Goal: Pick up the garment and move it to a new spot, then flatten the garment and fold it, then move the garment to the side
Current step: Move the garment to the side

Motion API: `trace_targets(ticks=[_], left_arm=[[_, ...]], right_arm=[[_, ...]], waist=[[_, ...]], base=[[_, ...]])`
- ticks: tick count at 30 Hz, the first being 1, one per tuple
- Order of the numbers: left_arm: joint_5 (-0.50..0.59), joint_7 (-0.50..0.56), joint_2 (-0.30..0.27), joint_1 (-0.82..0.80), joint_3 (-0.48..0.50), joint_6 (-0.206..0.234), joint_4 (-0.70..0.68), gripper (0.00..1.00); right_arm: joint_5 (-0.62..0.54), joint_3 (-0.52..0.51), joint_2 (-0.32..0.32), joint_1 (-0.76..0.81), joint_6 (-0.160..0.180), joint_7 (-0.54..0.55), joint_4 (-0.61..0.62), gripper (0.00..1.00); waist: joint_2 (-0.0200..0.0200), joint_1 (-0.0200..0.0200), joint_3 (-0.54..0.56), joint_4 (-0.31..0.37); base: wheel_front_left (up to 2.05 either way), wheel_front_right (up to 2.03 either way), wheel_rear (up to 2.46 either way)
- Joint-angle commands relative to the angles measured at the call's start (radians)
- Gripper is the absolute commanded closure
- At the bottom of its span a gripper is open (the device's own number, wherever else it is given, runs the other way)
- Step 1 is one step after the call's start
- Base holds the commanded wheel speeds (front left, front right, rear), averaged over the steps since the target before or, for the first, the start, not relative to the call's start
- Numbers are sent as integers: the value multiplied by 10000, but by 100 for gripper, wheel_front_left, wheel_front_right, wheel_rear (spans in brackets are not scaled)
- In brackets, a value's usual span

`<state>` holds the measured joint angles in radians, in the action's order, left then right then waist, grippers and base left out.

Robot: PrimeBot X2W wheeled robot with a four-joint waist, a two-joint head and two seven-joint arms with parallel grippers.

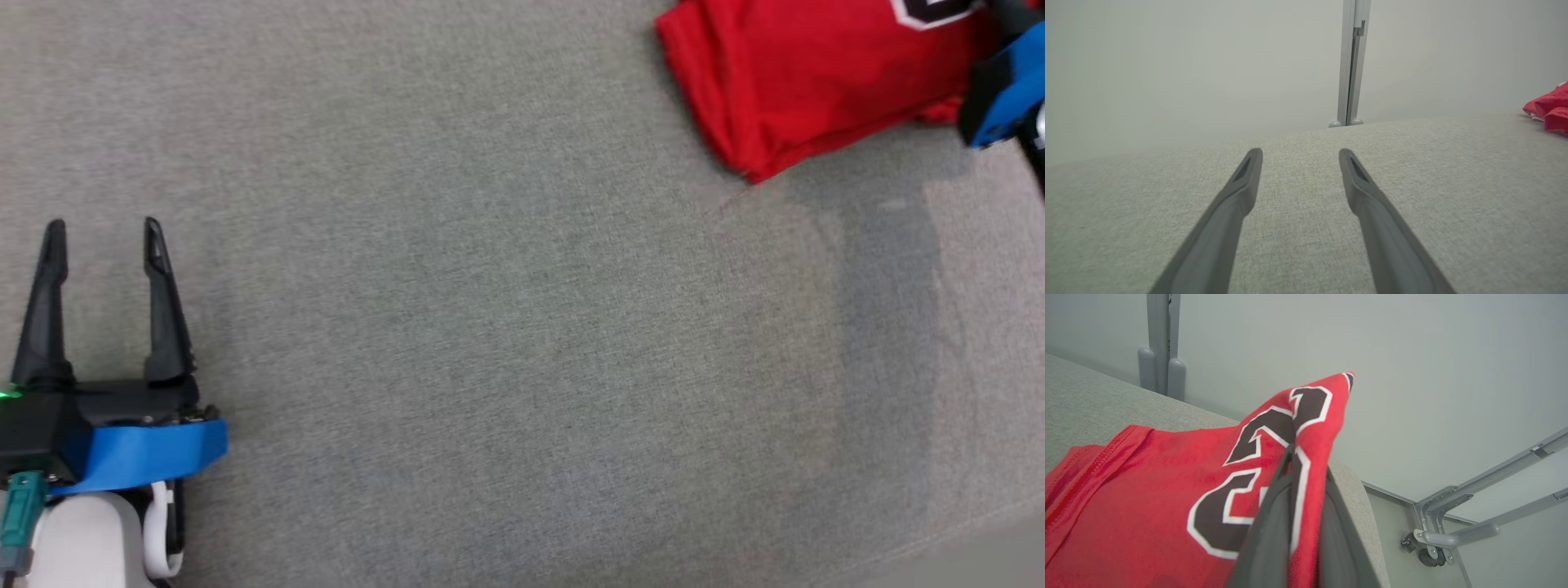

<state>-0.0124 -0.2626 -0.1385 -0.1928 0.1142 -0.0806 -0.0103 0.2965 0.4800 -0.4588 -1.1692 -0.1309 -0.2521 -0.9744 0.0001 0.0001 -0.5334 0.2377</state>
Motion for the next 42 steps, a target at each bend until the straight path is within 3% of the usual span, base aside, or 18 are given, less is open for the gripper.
trace_targets(ticks=[1, 9, 15, 16, 17, 18, 30, 41, 42], left_arm=[[70, -29, -159, -229, 30, -27, -209, 0], [128, -26, -377, -429, -125, -38, -737, 0], [57, -23, -448, -340, -49, 38, -863, 0], [24, -23, -452, -331, -36, 61, -864, 0], [8, -23, -455, -325, -29, 79, -853, 0], [-3, -16, -468, -326, -29, 88, -841, 0], [-227, -26, -213, -122, -81, 225, -352, 0], [-490, -27, 222, 523, 21, 285, 498, 0], [-490, -27, 222, 523, 21, 285, 498, 0]], right_arm=[[193, -82, -144, -379, 2, -27, -58, 100], [437, -601, -853, -1282, 2, -95, -918, 100], [-41, -1026, -729, -1565, 2, -64, -2098, 100], [-149, -1090, -687, -1613, 2, -68, -2270, 75], [-211, -1207, -651, -1658, 2, -79, -2398, 62], [-256, -1332, -646, -1679, 2, -82, -2554, 0], [-1360, -2275, -224, -1424, 2, -116, -2799, 0], [-1632, -2879, 1094, 1673, 0, -128, 2073, 0], [-1632, -2879, 1094, 1673, 0, -128, 2073, 0]], waist=[[-1, -1, -205, 130], [-1, -1, -887, 263], [-1, -1, -1039, 111], [-1, -1, -1050, 86], [-1, -1, -1066, 59], [-1, -1, -1077, 37], [-1, -1, -46, -269], [-1, -1, 1741, -1081], [-1, -1, 1741, -1081]], base=[[0, 0, 0], [0, 0, 0], [0, 0, 0], [0, 0, 0], [0, 0, 0], [0, 0, 0], [0, 0, 0], [0, 0, 0], [0, 0, 0]])
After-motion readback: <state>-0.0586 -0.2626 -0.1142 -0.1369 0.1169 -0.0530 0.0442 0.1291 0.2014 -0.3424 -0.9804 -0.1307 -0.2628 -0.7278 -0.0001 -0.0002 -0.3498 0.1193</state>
